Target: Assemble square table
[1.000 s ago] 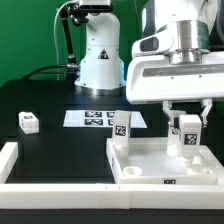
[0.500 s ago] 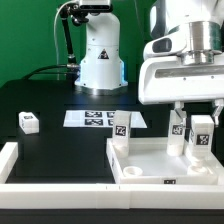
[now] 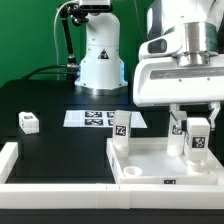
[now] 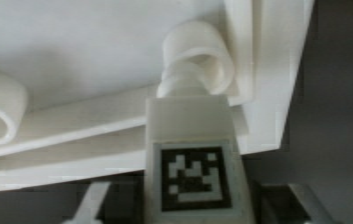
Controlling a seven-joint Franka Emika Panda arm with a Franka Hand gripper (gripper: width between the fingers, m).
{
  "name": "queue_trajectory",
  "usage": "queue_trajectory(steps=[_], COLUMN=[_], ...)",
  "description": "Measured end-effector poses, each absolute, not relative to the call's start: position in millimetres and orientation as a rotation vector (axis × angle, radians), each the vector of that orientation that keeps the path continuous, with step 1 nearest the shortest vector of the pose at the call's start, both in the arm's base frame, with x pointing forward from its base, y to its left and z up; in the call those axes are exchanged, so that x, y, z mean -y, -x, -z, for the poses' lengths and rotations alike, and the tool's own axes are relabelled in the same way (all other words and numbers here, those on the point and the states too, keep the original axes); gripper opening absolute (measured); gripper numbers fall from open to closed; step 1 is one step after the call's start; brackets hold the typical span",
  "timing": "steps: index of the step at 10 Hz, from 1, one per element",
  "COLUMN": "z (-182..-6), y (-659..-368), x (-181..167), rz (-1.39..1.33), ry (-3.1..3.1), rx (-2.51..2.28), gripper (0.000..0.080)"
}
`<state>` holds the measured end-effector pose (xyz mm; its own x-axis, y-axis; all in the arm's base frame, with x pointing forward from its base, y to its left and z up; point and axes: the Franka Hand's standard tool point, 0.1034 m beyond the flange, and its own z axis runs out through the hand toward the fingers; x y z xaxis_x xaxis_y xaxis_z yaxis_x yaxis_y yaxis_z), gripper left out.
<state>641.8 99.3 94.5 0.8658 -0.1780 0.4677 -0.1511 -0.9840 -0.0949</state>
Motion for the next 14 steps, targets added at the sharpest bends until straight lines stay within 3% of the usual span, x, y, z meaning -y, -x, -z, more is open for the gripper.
queue_trajectory(steps=[10, 12, 14], z=[-94.7, -102.3, -95.5], y=[-643, -635, -632], x=[-109, -109, -106], rz=[0.773, 0.744, 0.732], ry=[2.977, 2.997, 3.007], rx=[-0.233, -0.203, -0.205], gripper=[0.029, 0.029, 0.029])
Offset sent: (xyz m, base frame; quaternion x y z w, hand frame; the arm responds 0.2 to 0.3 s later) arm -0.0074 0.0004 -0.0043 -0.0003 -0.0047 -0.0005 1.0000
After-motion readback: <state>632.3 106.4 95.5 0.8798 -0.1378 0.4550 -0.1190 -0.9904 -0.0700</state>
